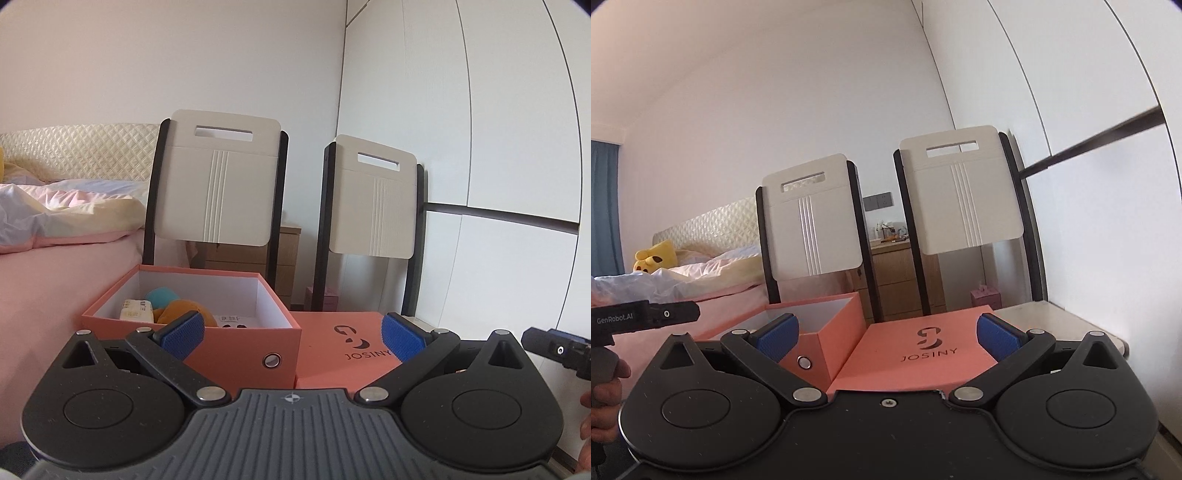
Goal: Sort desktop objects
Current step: 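Withdraw the left tool up and away from the pink box, then move the right tool toward the edge of the pink JOSINY lid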
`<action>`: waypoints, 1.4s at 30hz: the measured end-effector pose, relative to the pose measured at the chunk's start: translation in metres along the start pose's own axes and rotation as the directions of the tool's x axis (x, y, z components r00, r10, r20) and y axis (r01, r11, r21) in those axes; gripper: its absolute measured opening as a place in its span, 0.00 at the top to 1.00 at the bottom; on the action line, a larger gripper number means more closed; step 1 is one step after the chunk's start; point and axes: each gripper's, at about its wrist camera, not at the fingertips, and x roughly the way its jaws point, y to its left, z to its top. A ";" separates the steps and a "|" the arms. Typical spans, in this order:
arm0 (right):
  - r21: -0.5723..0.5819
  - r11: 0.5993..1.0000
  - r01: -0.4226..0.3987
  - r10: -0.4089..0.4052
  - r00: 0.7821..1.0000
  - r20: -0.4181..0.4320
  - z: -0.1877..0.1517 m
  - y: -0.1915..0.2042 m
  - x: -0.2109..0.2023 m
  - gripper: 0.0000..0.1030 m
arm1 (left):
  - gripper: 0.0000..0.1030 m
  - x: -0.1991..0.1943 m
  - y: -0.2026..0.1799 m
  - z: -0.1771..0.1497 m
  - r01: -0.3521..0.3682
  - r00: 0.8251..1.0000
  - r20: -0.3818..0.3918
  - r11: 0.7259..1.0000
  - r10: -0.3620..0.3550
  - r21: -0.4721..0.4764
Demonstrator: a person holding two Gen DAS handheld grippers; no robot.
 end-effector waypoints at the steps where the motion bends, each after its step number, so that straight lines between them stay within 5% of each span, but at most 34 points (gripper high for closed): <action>1: 0.002 1.000 -0.007 0.007 1.000 0.007 0.004 0.001 0.002 0.01 | 0.00 0.001 0.001 0.000 0.003 1.000 0.000 1.000 -0.003 -0.005; 11: -0.003 1.000 0.006 -0.006 1.000 0.022 0.035 0.008 0.037 0.01 | 0.00 0.032 0.006 -0.007 0.059 0.998 -0.031 0.998 -0.059 -0.002; 16: 0.041 0.999 0.019 -0.019 1.000 0.019 0.055 -0.007 0.083 0.01 | 0.00 0.053 0.009 -0.017 0.045 0.997 -0.062 0.999 -0.045 0.008; 26: -0.078 0.996 0.043 -0.047 0.998 -0.044 0.045 -0.063 0.167 0.01 | 0.00 0.124 0.002 -0.027 0.069 0.993 -0.097 0.998 -0.069 -0.005; 28: -0.086 0.995 0.052 -0.057 0.997 -0.056 0.046 -0.078 0.180 0.01 | 0.00 0.141 -0.006 -0.029 0.133 0.982 -0.135 0.991 -0.129 0.022; 31: -0.127 0.988 0.094 -0.097 0.995 -0.020 0.044 -0.098 0.188 0.01 | 0.00 0.165 -0.021 -0.036 0.278 0.940 -0.220 0.959 -0.260 0.057; 34: -0.075 0.988 0.138 -0.140 0.990 -0.022 0.034 -0.119 0.185 0.01 | 0.00 0.181 -0.034 -0.049 0.328 0.920 -0.247 0.943 -0.305 0.054; 42: -0.025 0.991 0.131 -0.133 0.976 -0.170 0.004 -0.140 0.182 0.01 | 0.00 0.190 -0.016 -0.071 0.313 0.918 -0.233 0.947 -0.321 -0.072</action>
